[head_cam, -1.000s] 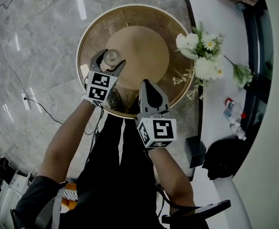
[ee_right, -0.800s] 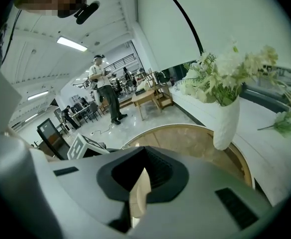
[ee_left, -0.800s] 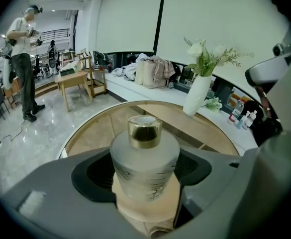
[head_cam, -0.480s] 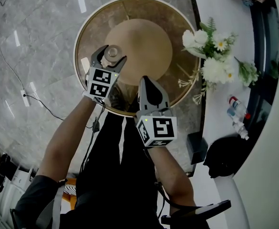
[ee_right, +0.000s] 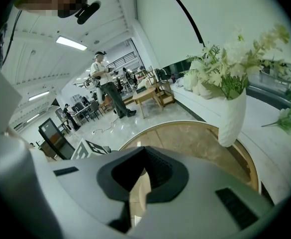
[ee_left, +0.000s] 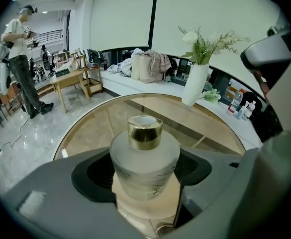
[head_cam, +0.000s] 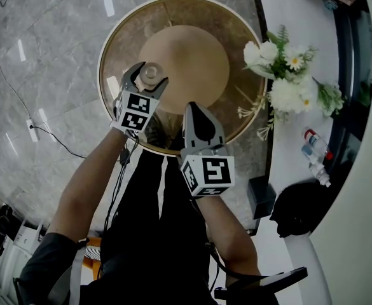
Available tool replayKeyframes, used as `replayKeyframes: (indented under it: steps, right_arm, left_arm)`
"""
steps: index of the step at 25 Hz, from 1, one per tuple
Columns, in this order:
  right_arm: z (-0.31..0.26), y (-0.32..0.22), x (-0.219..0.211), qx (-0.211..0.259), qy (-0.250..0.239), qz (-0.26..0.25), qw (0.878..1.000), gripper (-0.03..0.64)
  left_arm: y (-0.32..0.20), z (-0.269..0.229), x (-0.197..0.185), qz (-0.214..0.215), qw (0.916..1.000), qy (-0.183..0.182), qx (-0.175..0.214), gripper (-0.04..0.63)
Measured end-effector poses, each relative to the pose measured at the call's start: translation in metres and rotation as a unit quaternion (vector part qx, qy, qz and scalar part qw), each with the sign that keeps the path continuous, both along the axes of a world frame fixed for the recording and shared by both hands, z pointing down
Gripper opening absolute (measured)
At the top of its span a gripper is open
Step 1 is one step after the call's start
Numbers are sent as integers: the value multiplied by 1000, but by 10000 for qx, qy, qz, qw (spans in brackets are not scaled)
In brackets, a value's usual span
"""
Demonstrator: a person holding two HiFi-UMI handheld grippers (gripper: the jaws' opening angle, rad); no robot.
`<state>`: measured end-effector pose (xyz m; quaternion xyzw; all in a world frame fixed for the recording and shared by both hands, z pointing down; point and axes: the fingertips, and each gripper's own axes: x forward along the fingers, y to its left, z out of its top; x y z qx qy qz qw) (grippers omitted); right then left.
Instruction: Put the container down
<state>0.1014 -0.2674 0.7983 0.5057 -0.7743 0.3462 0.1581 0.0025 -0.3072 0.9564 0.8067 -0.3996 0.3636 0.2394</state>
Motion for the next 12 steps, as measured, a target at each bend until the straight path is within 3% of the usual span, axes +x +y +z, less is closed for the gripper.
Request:
replayKeyframes:
  steps: [12]
  right_arm:
    - [2,10,-12,-2,-57,-93,9999,8]
  left_arm:
    - [10,6,-4,34,10000,-84,-8,339]
